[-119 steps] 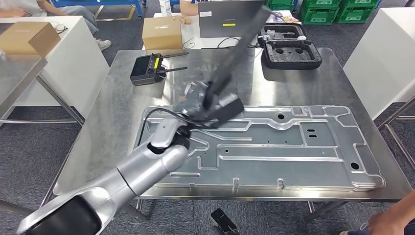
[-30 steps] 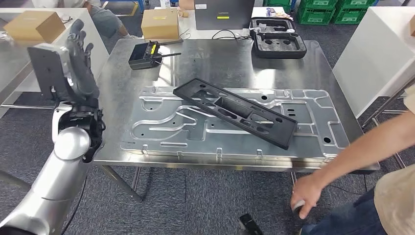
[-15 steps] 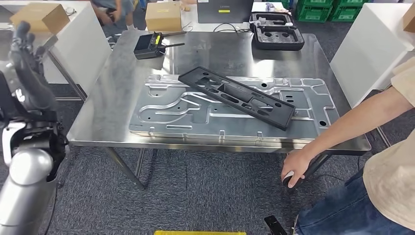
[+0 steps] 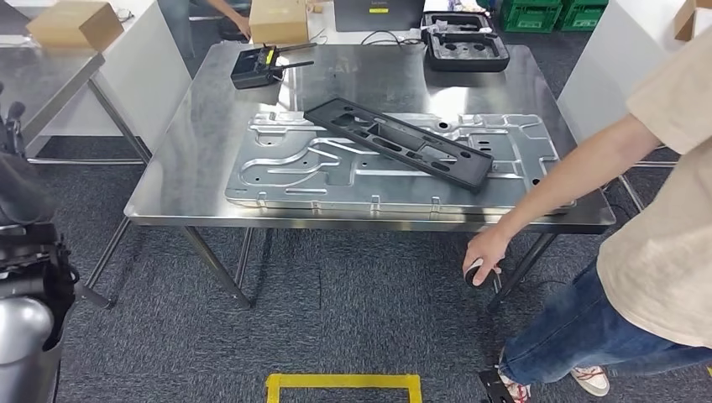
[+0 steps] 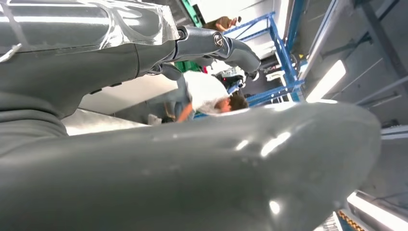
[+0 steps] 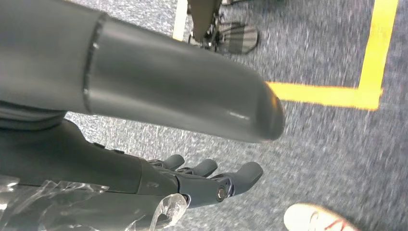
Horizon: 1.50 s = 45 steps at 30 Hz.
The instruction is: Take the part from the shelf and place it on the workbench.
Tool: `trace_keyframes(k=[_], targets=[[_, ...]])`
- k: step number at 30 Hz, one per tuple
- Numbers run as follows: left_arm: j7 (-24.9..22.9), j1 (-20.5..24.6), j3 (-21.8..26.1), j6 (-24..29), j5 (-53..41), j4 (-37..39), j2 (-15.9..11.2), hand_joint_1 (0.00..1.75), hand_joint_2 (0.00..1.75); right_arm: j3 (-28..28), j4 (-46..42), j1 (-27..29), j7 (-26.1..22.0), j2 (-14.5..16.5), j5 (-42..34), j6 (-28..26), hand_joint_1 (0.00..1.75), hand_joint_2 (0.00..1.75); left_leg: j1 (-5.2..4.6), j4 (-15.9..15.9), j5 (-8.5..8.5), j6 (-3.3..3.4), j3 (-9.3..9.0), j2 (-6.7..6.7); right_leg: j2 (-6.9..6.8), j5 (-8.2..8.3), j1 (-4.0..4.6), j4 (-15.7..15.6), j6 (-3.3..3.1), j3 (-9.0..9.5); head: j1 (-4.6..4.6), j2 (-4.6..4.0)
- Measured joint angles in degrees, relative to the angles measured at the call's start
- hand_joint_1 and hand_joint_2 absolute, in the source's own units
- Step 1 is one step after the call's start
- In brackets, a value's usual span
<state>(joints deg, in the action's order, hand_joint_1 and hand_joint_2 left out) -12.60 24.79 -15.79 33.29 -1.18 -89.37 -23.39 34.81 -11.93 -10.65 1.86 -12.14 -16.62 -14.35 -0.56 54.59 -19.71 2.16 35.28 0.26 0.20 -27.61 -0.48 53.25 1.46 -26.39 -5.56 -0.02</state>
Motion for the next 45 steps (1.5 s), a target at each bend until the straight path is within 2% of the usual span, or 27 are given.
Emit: trace_keyframes(k=[2,4,5,7,9,11,12,15,17,19,20,21,22,23,25,27,28,30,31,34,35,36,38,40,42,43,45], targets=[[-0.48,-0.92,0.75,0.1,-0.74,-0.72,-0.57,0.0,0.0,-0.54,0.0,0.11,-0.24,-0.15,-0.31,-0.31,0.0,0.0,0.36,3.98,-4.22,-0.73,1.61,-0.11,-0.31,1.17,-0.22,-0.06,-0.67,-1.14,-0.05,0.01],[-1.1,-1.9,1.57,0.34,-1.83,-1.4,-1.17,0.0,0.0,-0.97,0.0,0.27,-0.44,-0.27,-0.49,-0.49,0.0,0.0,0.75,11.9,-9.8,-1.38,3.85,-0.14,-0.5,2.38,-0.21,0.0,-0.92,-2.68,-0.09,0.02],[-1.37,-2.47,1.98,0.51,-2.36,-1.72,-1.5,0.0,0.0,-1.26,0.0,0.4,-0.55,-0.28,-0.58,-0.5,0.0,0.0,0.91,15.43,-11.11,-1.62,4.49,-0.14,-0.53,3.0,-0.21,0.05,-0.91,-3.55,-0.09,0.02],[-1.68,-3.42,2.77,0.81,-3.08,-2.34,-2.13,0.0,0.0,-1.75,0.0,0.71,-0.75,-0.28,-0.76,-0.51,0.0,0.0,1.17,17.12,-9.82,-1.9,3.2,-0.13,-0.53,4.18,-0.24,0.22,-0.75,-5.29,-0.1,0.01],[-1.87,-3.96,3.58,0.96,-3.42,-3.07,-2.76,0.0,0.0,-2.05,0.0,0.9,-0.89,-0.27,-0.86,-0.5,0.0,0.0,1.34,10.78,-6.93,-1.94,-1.92,-0.13,-0.48,5.19,-0.3,0.44,-0.38,-6.7,-0.1,0.01],[-1.95,-4.34,4.46,1.04,-3.52,-3.85,-3.27,0.0,0.0,-2.32,0.0,1.06,-0.94,-0.24,-0.94,-0.49,0.0,0.0,1.17,2.08,-6.8,-1.54,-7.64,-0.22,-0.37,6.1,-0.19,0.57,0.21,-7.49,-0.08,0.01],[-1.96,-4.55,4.84,1.07,-3.56,-4.15,-3.46,0.0,0.0,-2.44,0.0,1.13,-0.96,-0.21,-0.98,-0.48,0.0,0.0,0.99,-0.55,-7.27,-1.24,-9.16,-0.29,-0.34,6.55,-0.15,0.54,0.54,-7.68,-0.07,0.01],[-2.07,-5.25,5.42,1.07,-3.58,-4.58,-3.79,0.0,0.0,-2.94,0.0,1.45,-1.02,-0.16,-1.16,-0.47,0.0,0.0,0.76,-1.79,-6.71,0.13,-8.83,-0.27,-0.24,7.15,-0.19,0.69,1.57,-8.27,-0.03,0.01],[-2.12,-5.44,5.51,1.01,-3.57,-4.74,-3.8,0.0,0.0,-3.17,0.0,1.63,-1.08,-0.15,-1.29,-0.45,0.0,0.0,0.86,-1.85,-5.49,1.26,-7.64,-0.16,-0.2,3.34,-0.3,4.17,2.01,-9.73,0.02,-0.01],[-1.98,-5.61,5.62,0.96,-3.55,-4.89,-3.79,0.0,0.0,-3.22,0.0,1.65,-1.15,-0.08,-1.32,-0.44,0.0,0.0,0.66,-1.81,-4.19,1.9,-6.09,-0.13,-0.21,-2.8,-0.34,12.07,2.21,-12.08,0.09,0.01],[-1.88,-5.77,5.68,0.95,-3.54,-4.9,-3.77,0.0,0.0,-3.26,0.0,1.66,-1.2,-0.05,-1.31,-0.44,0.0,0.0,0.51,-1.78,-3.53,2.01,-5.25,-0.14,-0.21,-4.54,-0.34,15.95,2.26,-12.89,0.12,0.01],[-1.78,-5.93,5.75,0.91,-3.51,-4.9,-3.74,0.0,0.0,-3.29,0.0,1.66,-1.26,-0.03,-1.28,-0.44,0.0,0.0,0.36,-1.73,-2.88,2.06,-4.41,-0.14,-0.21,-4.89,-0.31,18.51,2.25,-13.01,0.14,0.01],[-1.68,-6.05,5.83,0.89,-3.49,-4.9,-3.71,0.0,0.0,-3.32,0.0,1.64,-1.32,-0.02,-1.26,-0.44,0.0,0.0,0.22,-1.69,-2.28,2.06,-3.63,-0.14,-0.21,-3.9,-0.3,19.0,2.16,-12.18,0.15,0.01],[-1.6,-6.13,5.92,0.87,-3.46,-4.9,-3.69,0.0,0.0,-3.33,0.0,1.6,-1.37,-0.02,-1.24,-0.44,0.0,0.0,0.11,-1.65,-1.71,2.02,-2.93,-0.14,-0.21,-2.22,-0.28,17.3,1.97,-10.32,0.15,0.01],[-1.4,-6.13,6.12,0.87,-3.44,-4.9,-3.67,0.0,0.0,-3.34,0.0,1.5,-1.46,-0.05,-1.22,-0.44,0.0,0.0,-0.11,-1.55,-0.71,1.74,-1.88,-0.14,-0.21,-0.02,-0.07,8.78,1.33,-4.02,0.16,0.02],[-1.22,-6.1,6.33,0.92,-3.42,-4.9,-3.67,0.0,0.0,-3.35,0.0,1.41,-1.53,-0.09,-1.22,-0.45,0.0,0.0,-0.25,-1.51,0.27,1.22,-1.32,-0.01,-0.19,-0.38,0.3,0.82,0.76,0.97,0.14,0.01],[-1.15,-6.1,6.39,0.94,-3.42,-4.9,-3.67,0.0,0.0,-3.36,-0.01,1.36,-1.56,-0.09,-1.22,-0.46,0.0,0.0,-0.26,-1.55,0.76,0.9,-1.12,0.08,-0.17,-0.72,0.47,-0.92,0.5,1.79,0.13,0.01],[-1.08,-6.14,6.41,0.95,-3.39,-4.9,-3.68,0.0,0.0,-3.43,-0.01,1.32,-1.63,0.03,-1.3,-0.46,0.0,0.0,-0.13,-1.46,1.24,0.24,-0.53,0.14,-0.21,-0.01,0.39,-1.38,-0.13,1.13,0.12,0.02],[-1.07,-6.18,6.45,0.96,-3.38,-4.9,-3.69,0.0,0.0,-3.5,-0.01,1.28,-1.66,0.1,-1.35,-0.45,0.0,0.0,-0.02,-0.73,0.3,-0.12,0.03,0.11,-0.29,0.56,0.27,-1.4,-0.49,0.6,0.09,0.01],[-0.99,-6.3,6.52,0.91,-3.34,-4.9,-3.61,0.0,0.0,-3.82,0.0,1.21,-1.72,0.32,-1.42,-0.21,0.0,0.0,0.6,8.63,-7.87,-1.26,3.28,0.04,-0.62,2.46,0.08,-1.42,-1.21,-1.57,0.03,0.01],[-0.96,-6.35,6.52,0.88,-3.32,-4.9,-3.54,0.0,0.0,-3.93,0.0,1.24,-1.72,0.42,-1.4,-0.06,0.0,0.0,0.8,12.88,-10.02,-1.55,4.29,0.05,-0.68,3.12,0.07,-1.38,-1.27,-2.46,0.03,0.01],[-0.91,-6.39,6.52,0.85,-3.29,-4.89,-3.46,0.0,0.0,-3.99,0.0,1.26,-1.72,0.52,-1.34,0.07,0.0,0.0,0.97,15.82,-10.68,-1.75,4.68,0.05,-0.69,3.76,0.06,-1.34,-1.25,-3.35,0.02,0.01],[-0.73,-6.34,6.51,0.83,-3.23,-4.88,-3.37,0.0,0.0,-4.09,0.0,1.29,-1.72,0.71,-1.16,0.19,0.0,0.0,1.27,15.54,-8.35,-2.01,2.44,0.05,-0.65,4.97,-0.02,-1.21,-1.02,-5.08,0.02,-0.01],[-0.45,-6.1,6.52,0.83,-3.18,-4.88,-3.33,0.0,0.0,-4.1,0.0,1.26,-1.73,0.86,-0.98,0.31,0.0,0.0,1.44,7.43,-5.74,-2.04,-3.47,0.03,-0.56,5.95,-0.04,-1.03,-0.53,-6.39,0.02,-0.01],[-0.18,-5.86,6.54,0.85,-3.04,-4.88,-3.31,0.0,0.0,-4.12,-0.01,1.22,-1.73,0.94,-0.89,0.42,0.0,0.0,1.21,-0.68,-6.02,-1.56,-8.35,-0.13,-0.49,6.89,0.04,-0.92,0.12,-7.21,0.04,0.0],[-0.05,-5.82,6.54,0.86,-2.95,-4.88,-3.28,0.0,0.0,-4.12,-0.01,1.21,-1.73,0.96,-0.86,0.46,0.0,0.0,0.99,-2.6,-6.54,-1.22,-9.23,-0.2,-0.47,7.4,0.07,-0.95,0.46,-7.53,0.05,0.0],[0.1,-5.82,6.5,0.86,-2.75,-4.87,-3.14,0.0,0.0,-4.15,-0.01,1.21,-1.72,0.96,-0.82,0.52,0.0,0.0,0.9,-3.18,-6.15,-0.43,-8.68,-0.15,-0.37,8.08,0.0,-0.97,1.12,-8.15,0.06,0.0]])
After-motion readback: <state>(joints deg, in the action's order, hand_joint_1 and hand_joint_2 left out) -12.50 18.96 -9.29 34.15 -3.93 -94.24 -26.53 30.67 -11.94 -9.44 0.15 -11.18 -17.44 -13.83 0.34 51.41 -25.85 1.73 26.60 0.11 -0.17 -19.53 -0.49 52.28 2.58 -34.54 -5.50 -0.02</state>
